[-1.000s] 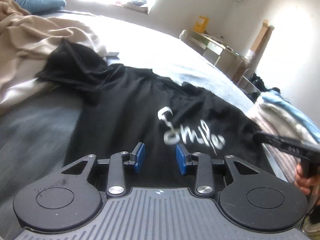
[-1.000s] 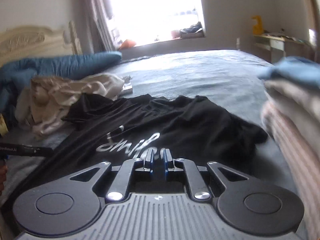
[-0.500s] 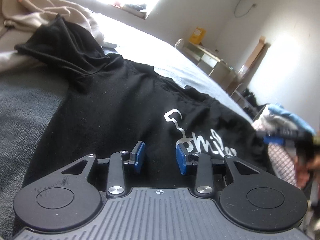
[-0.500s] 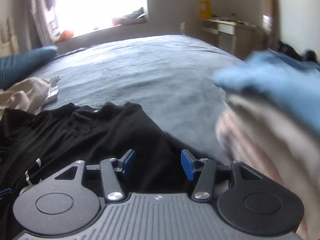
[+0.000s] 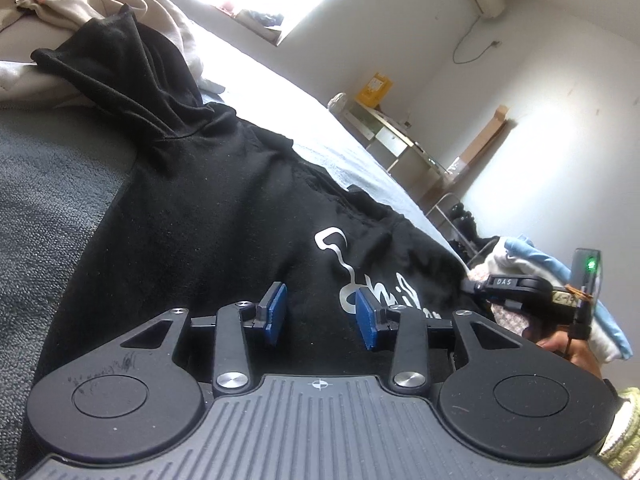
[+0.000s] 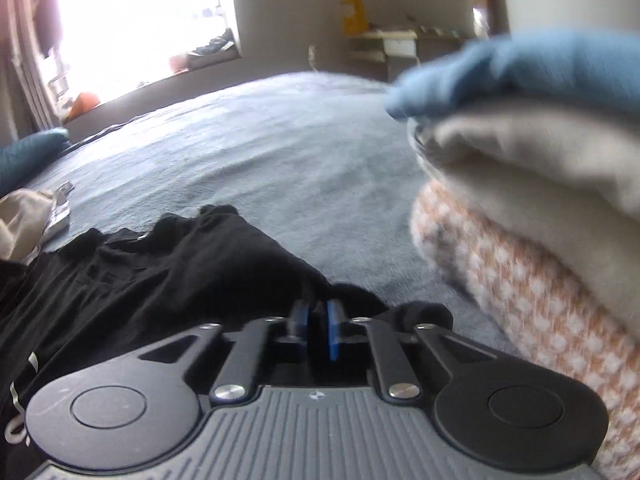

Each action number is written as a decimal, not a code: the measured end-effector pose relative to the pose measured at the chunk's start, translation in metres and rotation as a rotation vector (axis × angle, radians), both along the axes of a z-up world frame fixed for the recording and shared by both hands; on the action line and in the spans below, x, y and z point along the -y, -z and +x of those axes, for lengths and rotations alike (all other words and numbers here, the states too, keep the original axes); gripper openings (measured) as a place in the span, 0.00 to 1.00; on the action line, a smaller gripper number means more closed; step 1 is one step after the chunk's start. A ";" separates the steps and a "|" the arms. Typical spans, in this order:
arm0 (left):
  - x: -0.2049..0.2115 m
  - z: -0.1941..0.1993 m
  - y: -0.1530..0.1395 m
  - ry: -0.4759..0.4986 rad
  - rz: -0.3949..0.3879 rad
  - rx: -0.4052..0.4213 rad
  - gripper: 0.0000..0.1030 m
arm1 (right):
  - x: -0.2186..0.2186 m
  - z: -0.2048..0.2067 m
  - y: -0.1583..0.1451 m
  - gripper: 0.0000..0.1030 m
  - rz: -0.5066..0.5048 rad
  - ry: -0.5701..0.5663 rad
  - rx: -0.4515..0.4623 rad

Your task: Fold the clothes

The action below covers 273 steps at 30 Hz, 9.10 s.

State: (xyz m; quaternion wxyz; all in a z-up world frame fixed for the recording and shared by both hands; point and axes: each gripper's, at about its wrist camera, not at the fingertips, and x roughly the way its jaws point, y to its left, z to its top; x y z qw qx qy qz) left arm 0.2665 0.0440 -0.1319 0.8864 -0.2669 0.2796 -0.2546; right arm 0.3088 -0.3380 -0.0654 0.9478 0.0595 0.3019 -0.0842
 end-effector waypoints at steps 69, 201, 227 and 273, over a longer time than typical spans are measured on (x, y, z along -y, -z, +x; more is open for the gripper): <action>-0.006 0.000 0.003 0.008 -0.047 -0.002 0.38 | 0.008 0.028 -0.133 0.40 -0.511 0.116 0.051; 0.125 0.106 -0.016 0.221 0.123 -0.009 0.46 | -0.017 0.183 -0.030 0.46 -0.152 -0.411 -0.299; 0.115 0.107 -0.010 0.241 0.050 -0.017 0.48 | -0.029 0.202 -0.014 0.28 -0.180 -0.553 -0.358; 0.114 0.109 -0.010 0.247 0.038 -0.016 0.49 | -0.008 0.184 -0.039 0.26 -0.084 -0.252 -0.252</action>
